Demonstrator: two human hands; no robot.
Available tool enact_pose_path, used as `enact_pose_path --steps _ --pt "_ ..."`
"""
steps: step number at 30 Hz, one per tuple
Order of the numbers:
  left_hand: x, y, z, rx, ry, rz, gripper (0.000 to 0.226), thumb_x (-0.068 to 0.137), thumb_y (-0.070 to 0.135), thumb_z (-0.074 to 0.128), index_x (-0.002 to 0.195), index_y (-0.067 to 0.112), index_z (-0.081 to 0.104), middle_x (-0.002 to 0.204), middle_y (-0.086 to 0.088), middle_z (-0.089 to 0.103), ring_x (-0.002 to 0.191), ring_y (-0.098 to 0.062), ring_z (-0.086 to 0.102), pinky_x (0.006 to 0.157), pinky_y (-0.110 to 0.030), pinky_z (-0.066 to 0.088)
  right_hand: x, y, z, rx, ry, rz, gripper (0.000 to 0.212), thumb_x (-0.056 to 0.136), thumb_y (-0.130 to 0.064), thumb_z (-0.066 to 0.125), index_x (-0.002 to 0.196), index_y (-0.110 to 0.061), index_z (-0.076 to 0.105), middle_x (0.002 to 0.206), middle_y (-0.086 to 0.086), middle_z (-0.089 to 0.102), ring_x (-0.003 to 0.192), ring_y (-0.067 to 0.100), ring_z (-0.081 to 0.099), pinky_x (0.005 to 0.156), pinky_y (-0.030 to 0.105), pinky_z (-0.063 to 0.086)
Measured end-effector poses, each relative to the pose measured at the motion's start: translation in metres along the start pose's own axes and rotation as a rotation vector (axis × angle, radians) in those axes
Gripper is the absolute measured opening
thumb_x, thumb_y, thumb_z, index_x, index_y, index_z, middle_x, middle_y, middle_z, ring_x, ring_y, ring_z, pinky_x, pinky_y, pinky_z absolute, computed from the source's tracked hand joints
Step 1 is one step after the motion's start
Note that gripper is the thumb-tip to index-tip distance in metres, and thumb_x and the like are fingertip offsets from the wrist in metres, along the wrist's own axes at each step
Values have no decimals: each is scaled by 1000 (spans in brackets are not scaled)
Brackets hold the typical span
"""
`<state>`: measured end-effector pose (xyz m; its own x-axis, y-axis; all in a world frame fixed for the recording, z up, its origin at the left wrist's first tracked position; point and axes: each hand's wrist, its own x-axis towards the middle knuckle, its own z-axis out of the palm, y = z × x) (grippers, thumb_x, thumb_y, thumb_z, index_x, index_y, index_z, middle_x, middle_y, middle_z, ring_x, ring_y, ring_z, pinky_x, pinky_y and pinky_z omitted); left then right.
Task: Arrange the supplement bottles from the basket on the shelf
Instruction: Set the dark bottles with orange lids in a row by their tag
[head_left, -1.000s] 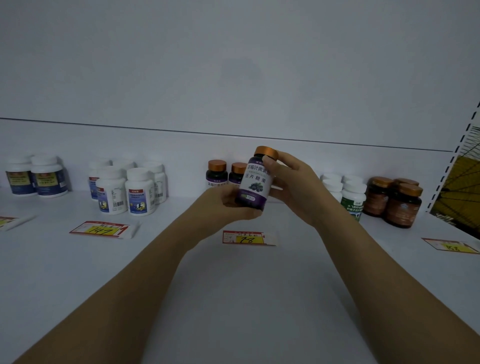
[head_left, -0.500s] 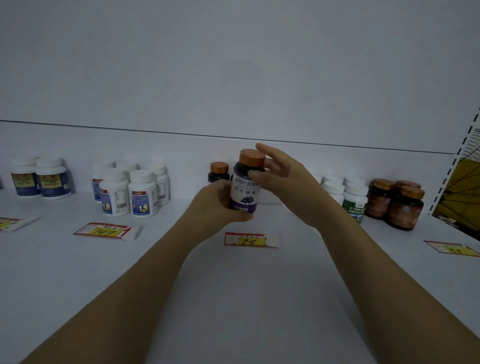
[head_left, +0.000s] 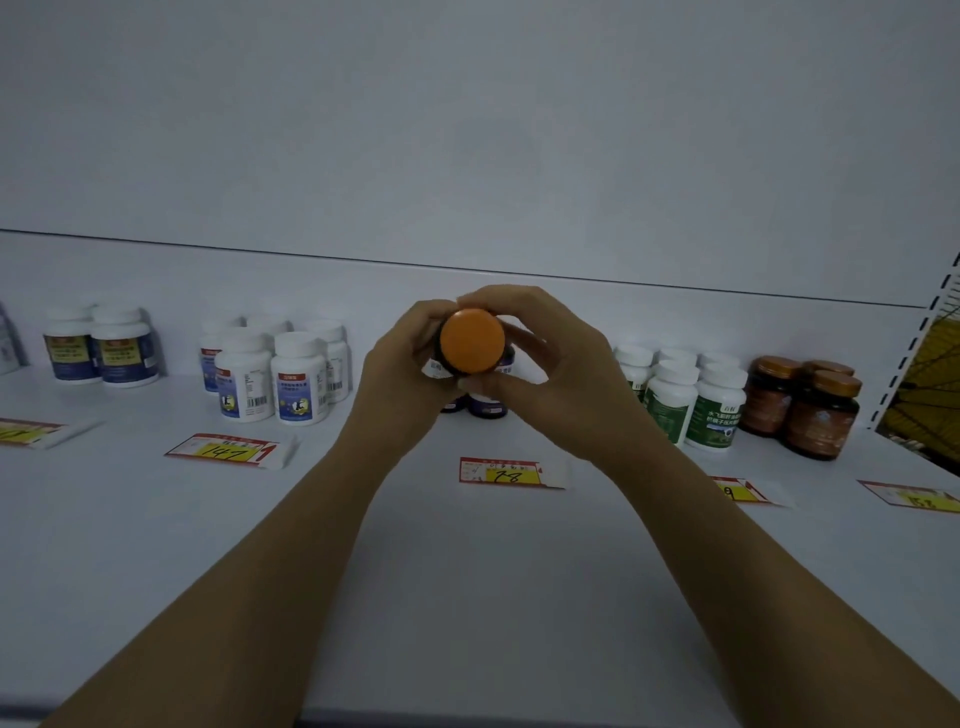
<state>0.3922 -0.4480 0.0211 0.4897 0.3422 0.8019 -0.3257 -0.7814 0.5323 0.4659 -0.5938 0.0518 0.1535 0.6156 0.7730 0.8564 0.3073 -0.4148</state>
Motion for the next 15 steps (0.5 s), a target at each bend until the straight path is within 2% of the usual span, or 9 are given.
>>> enact_pose_path --steps 2,4,6,9,12,15 --pt "0 7 -1 -132 -111 -127 58 67 6 81 118 8 55 112 1 64 102 -8 62 86 -16 50 2 -1 -6 87 49 77 54 79 -18 73 129 -16 52 127 -2 58 119 10 54 101 31 48" --pt "-1 17 1 -222 -247 -270 61 67 4 80 122 11 55 112 3 66 101 -6 64 83 -17 53 5 -1 -13 146 94 155 52 83 -10 70 131 -15 50 127 -3 58 118 9 55 97 23 49" --pt "-2 21 4 -268 -332 -365 57 67 9 80 118 19 57 108 6 69 96 -6 67 81 -19 54 7 1 -18 168 122 244 46 87 -12 65 131 -15 51 122 -6 60 114 7 57 90 18 50" --pt "-2 26 4 -310 -394 -474 47 66 24 80 109 27 60 103 6 72 93 -9 68 80 -22 53 9 10 -21 295 187 472 42 90 -22 62 131 -15 53 116 -1 65 107 13 63 88 28 55" --pt "-1 30 6 -419 -464 -614 49 63 42 69 105 18 62 96 -5 74 88 -17 71 84 -28 54 11 17 -26 507 222 753 42 90 -32 60 125 -8 57 111 10 67 94 21 69 75 31 60" --pt "-2 33 7 -506 -511 -764 45 65 50 62 92 15 64 83 -14 74 73 -22 72 69 -26 58 4 23 -22 575 157 1001 39 89 -38 61 107 -4 63 100 17 68 85 26 69 66 29 60"
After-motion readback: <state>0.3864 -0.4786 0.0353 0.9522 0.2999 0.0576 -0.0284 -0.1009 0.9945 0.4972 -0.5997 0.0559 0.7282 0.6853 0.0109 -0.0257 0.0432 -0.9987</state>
